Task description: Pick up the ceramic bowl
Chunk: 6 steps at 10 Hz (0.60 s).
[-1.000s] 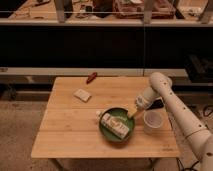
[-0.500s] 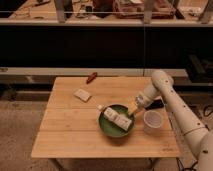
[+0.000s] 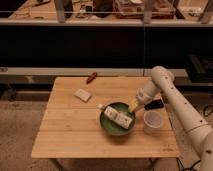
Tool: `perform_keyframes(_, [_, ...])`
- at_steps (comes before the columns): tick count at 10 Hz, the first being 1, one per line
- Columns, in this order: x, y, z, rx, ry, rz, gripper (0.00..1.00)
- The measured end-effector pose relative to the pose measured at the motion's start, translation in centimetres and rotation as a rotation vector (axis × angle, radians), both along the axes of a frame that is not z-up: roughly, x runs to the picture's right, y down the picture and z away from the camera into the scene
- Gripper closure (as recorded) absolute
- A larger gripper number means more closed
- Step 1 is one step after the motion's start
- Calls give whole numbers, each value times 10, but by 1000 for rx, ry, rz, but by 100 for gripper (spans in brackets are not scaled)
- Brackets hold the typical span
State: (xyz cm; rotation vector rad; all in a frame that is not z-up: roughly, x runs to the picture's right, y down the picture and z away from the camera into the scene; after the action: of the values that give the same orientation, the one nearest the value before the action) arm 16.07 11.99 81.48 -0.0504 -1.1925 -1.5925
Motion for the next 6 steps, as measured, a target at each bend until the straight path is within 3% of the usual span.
perform_keyframes(3, [-6,-13,-19,45,-1,-12,82])
perform_keyframes(6, [-18,-20,-33,61,-21,-18,82])
